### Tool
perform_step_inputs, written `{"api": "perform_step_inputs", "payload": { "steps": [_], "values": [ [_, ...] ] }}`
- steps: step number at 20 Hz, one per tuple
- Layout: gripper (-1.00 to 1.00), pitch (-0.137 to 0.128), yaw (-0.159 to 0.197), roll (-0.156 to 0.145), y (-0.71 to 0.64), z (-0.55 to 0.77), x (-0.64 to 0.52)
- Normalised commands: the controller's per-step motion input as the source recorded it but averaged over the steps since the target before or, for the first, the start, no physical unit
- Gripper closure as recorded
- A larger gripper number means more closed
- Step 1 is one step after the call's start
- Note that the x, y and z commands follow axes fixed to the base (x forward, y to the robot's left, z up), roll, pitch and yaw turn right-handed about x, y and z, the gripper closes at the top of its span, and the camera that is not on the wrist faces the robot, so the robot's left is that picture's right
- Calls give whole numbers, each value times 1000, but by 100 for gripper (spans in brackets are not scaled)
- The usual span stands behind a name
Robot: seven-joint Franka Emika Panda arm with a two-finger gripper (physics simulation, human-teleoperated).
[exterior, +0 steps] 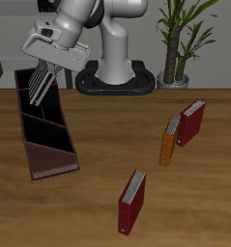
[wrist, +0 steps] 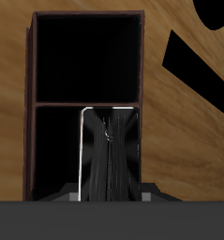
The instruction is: Place the striped book into the right desk caddy's back compartment
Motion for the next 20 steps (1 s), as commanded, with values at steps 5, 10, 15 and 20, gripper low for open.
{"api": "perform_step_inputs", "payload": {
  "steps": [5, 10, 15, 20],
  "values": [
    [100, 18, -10, -4, -44, -136, 68],
    [100, 30, -14, -2, -48, -167, 88],
    [100, 9, -2, 7, -1, -68, 51],
    [100, -18, -4, 3, 32, 69, -37]
  ]
}}
